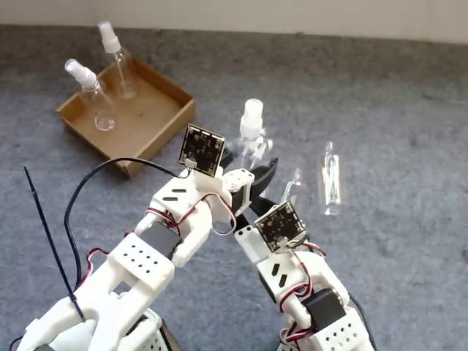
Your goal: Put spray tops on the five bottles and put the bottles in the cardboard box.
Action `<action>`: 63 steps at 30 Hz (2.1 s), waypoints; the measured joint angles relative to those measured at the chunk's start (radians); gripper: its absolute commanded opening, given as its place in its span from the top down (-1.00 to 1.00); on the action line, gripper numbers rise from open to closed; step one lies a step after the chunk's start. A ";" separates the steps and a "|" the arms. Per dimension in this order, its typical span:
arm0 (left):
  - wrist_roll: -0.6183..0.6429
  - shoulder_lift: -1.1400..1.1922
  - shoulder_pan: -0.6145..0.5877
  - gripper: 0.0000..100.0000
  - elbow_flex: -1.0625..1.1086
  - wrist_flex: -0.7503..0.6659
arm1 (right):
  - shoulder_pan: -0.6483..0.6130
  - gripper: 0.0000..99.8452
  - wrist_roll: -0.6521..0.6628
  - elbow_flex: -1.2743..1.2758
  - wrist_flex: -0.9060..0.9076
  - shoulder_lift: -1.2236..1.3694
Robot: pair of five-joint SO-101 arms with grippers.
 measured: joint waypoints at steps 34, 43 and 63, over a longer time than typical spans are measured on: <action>-0.166 -0.216 -0.431 0.74 -0.109 0.153 | 0.080 0.99 0.000 0.000 0.048 0.000; -0.167 0.249 -0.505 0.74 -0.356 0.104 | 0.081 0.99 0.000 0.000 0.048 0.000; -0.167 1.135 -0.565 0.74 -0.776 -0.351 | 0.081 0.99 0.000 0.000 0.048 0.000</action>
